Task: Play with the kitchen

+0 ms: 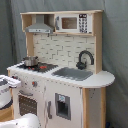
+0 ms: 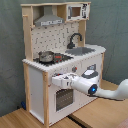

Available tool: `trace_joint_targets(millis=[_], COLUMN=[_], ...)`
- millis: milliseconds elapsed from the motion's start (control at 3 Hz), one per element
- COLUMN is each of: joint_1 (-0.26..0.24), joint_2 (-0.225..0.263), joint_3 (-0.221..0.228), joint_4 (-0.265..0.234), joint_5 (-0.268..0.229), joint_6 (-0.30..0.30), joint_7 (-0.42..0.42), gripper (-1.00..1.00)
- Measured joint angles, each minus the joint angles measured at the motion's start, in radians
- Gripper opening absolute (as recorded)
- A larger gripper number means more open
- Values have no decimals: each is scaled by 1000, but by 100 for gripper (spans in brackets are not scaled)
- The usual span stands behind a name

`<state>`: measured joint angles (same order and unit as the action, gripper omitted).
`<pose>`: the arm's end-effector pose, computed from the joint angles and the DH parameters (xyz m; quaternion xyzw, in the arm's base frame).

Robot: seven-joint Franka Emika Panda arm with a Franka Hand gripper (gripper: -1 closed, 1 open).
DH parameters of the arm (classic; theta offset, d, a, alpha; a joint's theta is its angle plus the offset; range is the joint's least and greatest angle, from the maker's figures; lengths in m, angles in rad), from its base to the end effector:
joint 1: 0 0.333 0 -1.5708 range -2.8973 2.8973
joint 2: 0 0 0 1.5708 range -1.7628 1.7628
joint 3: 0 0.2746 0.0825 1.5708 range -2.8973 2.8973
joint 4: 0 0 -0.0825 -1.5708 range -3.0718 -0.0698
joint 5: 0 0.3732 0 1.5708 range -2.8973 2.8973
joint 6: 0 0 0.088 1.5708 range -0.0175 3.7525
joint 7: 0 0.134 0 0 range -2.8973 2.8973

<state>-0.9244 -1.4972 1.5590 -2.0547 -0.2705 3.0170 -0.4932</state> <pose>0.3863 0.5016 0.3336 0.2867 0.6460 0.3132 0.6344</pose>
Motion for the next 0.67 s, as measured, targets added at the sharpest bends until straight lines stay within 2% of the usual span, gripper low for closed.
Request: trace_joint_targets(millis=[667], joint_1=[0], joint_2=[0], joint_3=[2], joint_4=[10], joint_5=[0], joint_6=[-25], joint_7=[-214], gripper=[-100])
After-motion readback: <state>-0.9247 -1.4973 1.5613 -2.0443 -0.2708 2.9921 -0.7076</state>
